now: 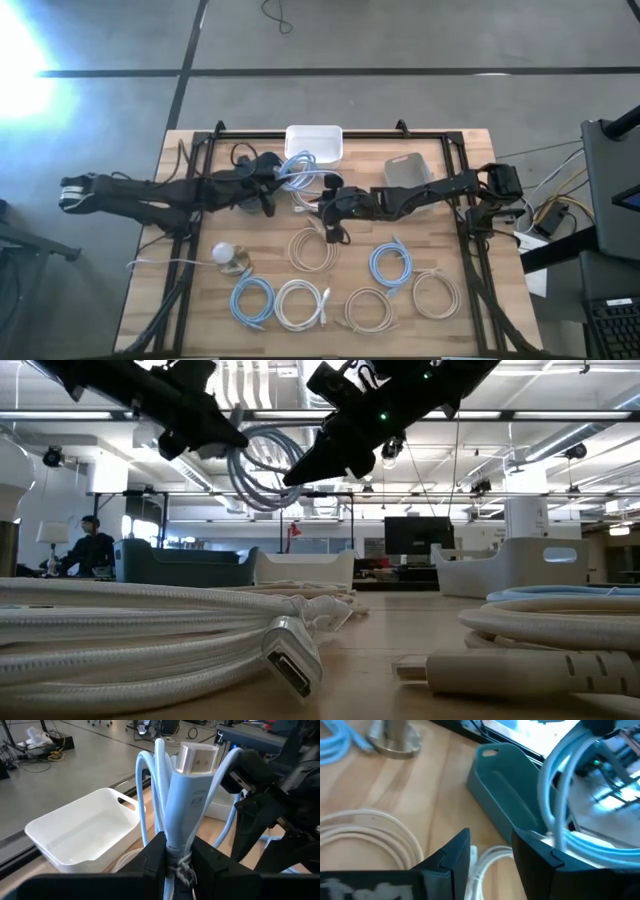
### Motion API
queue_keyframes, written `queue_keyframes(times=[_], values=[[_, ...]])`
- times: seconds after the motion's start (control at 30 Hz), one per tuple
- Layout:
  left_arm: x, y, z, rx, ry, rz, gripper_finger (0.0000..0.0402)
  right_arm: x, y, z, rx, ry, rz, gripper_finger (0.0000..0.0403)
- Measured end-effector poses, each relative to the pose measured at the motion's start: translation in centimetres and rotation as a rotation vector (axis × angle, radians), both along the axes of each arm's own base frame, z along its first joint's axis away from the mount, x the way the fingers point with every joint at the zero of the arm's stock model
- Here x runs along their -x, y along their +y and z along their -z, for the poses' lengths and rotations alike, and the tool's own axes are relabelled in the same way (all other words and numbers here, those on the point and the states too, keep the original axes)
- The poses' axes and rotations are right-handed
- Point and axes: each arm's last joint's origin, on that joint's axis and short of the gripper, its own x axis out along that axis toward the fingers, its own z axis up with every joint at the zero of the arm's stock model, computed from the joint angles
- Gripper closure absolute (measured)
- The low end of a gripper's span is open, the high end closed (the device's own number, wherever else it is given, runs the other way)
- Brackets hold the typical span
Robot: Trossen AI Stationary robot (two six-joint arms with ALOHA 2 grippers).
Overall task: Sort HDMI cables
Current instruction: Put the top right blue hdmi cable into the blue bin
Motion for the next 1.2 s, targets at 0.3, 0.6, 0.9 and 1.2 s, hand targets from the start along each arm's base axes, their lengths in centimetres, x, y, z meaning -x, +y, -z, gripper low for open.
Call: queue_keyframes(times=[0.3,0.6,0.9,1.2], values=[[0.8,0.0,0.5,0.061,0.039,-0.029,0.0338,-0.5,0.6,-0.9,-0.091,-0.092,-0.254,0.0270],[-0.4,0.4,2.1,0.030,0.132,-0.099,0.0338,-0.9,0.6,-2.0,-0.046,-0.209,-0.305,0.0262],[1.9,0.5,0.0,-0.045,0.245,-0.227,0.0337,-0.6,0.4,-2.1,0.006,-0.172,-0.229,0.0267],[6.1,0.0,-0.3,0.160,0.435,-0.240,0.0337,0.4,-0.3,-1.8,0.073,-0.043,-0.080,0.0275]])
